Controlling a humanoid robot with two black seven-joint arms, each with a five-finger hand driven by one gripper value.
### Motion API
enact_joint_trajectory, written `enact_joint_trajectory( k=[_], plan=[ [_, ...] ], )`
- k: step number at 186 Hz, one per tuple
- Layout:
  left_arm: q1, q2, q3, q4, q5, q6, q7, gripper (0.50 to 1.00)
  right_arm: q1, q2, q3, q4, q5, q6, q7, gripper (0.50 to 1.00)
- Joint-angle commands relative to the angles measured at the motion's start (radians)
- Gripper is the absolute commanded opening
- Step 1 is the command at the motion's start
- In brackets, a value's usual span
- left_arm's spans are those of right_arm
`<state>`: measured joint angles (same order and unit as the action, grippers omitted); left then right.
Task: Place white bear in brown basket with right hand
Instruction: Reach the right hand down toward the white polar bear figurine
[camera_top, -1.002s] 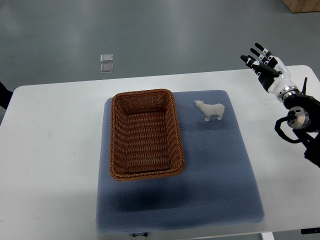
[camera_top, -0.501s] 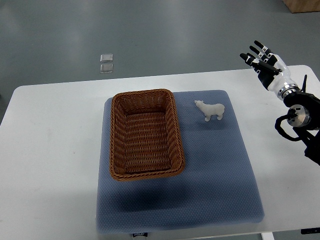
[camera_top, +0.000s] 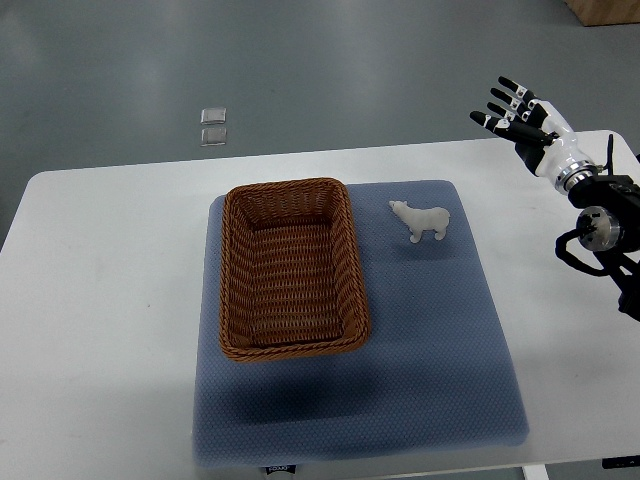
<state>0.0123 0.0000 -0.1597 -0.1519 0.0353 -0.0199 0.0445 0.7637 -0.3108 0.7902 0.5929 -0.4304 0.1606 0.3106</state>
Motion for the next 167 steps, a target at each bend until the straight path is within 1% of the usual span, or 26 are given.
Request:
enact_joint_trajectory(
  k=[1, 33, 69, 89, 114, 137, 167],
  plan=[
    [0.0, 0.0, 0.0, 0.0, 0.0, 0.0, 0.0, 1.0, 0.0, -0.001, 0.0, 0.011, -0.125, 0.002, 0.002, 0.921],
    [0.0, 0.0, 0.0, 0.0, 0.0, 0.0, 0.0, 1.0, 0.005, -0.028, -0.014, 0.093, -0.369, 0.002, 0.012, 0.921],
    [0.0, 0.0, 0.0, 0.0, 0.0, 0.0, 0.0, 1.0, 0.039, -0.077, -0.117, 0.169, -0.629, 0.0, 0.013, 0.921],
    [0.0, 0.0, 0.0, 0.0, 0.0, 0.0, 0.0, 1.0, 0.063, -0.091, -0.183, 0.205, -0.715, -0.001, 0.013, 0.919],
    [0.0, 0.0, 0.0, 0.0, 0.0, 0.0, 0.0, 1.0, 0.086, -0.093, -0.269, 0.217, -0.791, -0.01, 0.012, 0.919],
    [0.0, 0.0, 0.0, 0.0, 0.0, 0.0, 0.0, 1.0, 0.092, -0.105, -0.313, 0.232, -0.85, -0.012, 0.012, 0.917],
    [0.0, 0.0, 0.0, 0.0, 0.0, 0.0, 0.0, 1.0, 0.095, -0.11, -0.348, 0.237, -0.912, -0.013, 0.012, 0.903]
  ],
)
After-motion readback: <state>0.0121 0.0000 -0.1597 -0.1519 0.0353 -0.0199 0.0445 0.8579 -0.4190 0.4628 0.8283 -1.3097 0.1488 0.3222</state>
